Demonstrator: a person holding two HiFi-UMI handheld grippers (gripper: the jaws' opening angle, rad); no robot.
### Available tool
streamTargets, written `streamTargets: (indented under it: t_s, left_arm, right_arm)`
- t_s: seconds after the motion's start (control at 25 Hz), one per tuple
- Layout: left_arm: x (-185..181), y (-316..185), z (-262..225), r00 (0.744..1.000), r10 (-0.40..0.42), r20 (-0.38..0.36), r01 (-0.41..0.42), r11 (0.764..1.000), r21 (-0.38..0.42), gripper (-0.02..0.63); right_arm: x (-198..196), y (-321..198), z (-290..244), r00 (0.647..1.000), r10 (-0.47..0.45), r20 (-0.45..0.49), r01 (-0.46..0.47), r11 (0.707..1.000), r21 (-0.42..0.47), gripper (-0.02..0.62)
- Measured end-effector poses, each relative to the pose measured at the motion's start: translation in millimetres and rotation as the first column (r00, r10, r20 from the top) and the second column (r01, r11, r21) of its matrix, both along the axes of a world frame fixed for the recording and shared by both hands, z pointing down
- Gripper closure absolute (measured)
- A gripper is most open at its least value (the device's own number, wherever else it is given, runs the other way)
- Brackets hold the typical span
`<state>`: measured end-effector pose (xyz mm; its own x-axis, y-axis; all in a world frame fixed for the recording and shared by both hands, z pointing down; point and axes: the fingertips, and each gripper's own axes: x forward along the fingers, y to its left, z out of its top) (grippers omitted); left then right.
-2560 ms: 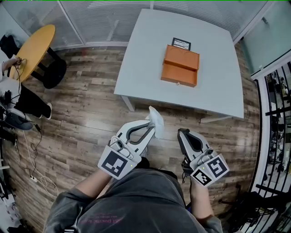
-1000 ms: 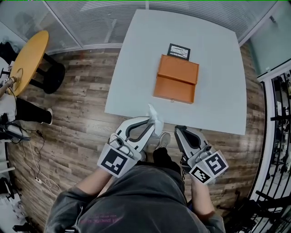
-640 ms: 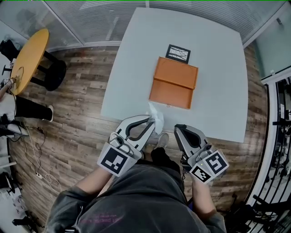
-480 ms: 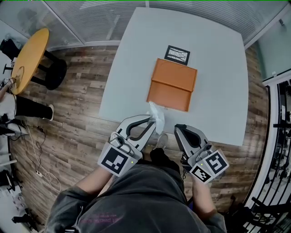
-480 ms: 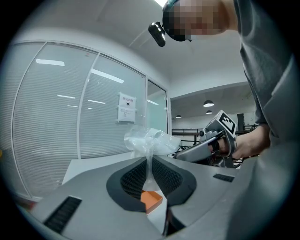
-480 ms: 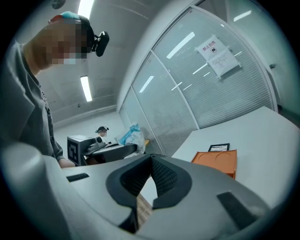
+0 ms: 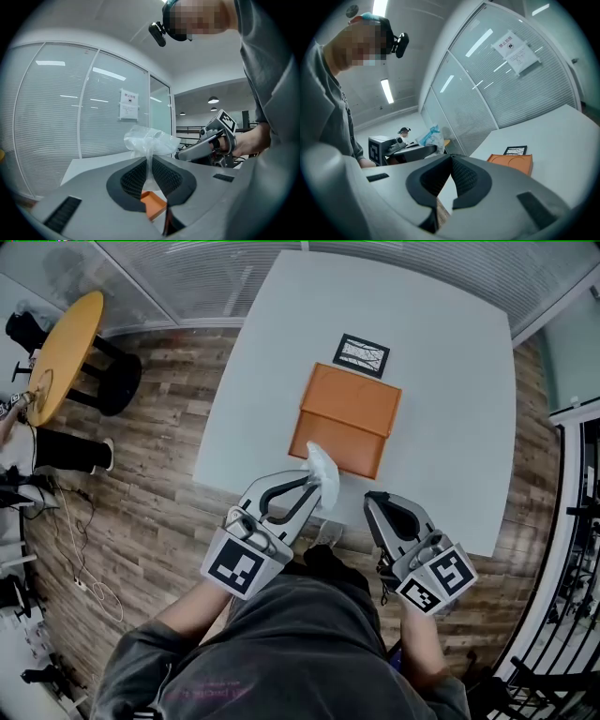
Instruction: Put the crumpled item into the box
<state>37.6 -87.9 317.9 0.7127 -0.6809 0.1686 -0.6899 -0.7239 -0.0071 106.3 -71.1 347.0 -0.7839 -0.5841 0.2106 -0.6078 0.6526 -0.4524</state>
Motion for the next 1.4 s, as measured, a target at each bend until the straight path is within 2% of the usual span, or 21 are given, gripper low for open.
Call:
streamTargets:
  t_s: [0.32, 0.64, 0.88, 1.12, 1.4]
  left_arm:
    - [14, -2, 16, 1.0, 0.006, 0.03, -0.005, 1.0, -0.022, 0.558]
    - [12, -26, 33, 0.997, 0.038, 0.063, -0.035, 0.998, -0.05, 0.558]
    - [-8, -47, 50, 0.994, 0.096, 0.06, -0.091, 0.992, -0.082, 0.558]
    - [-11, -46, 66, 0.984, 0.162, 0.07, -0.153, 0.982, -0.115, 0.558]
    - [-14, -60, 91, 0.963, 0.246, 0.109, -0.229, 0.962, -0.148, 0.558]
  right_arm:
    - [14, -4, 6, 1.0, -0.001, 0.014, 0.001, 1.0, 0.004, 0.594]
    - [17, -19, 15, 0.999, 0.034, 0.011, -0.034, 0.999, -0.028, 0.594]
    - [-5, -32, 28, 0.996, 0.09, 0.0, -0.089, 0.994, -0.061, 0.594]
    - [-9, -28, 33, 0.988, 0.151, -0.016, -0.152, 0.986, -0.074, 0.594]
    - [-16, -35, 45, 0.976, 0.214, -0.029, -0.216, 0.971, -0.107, 0.594]
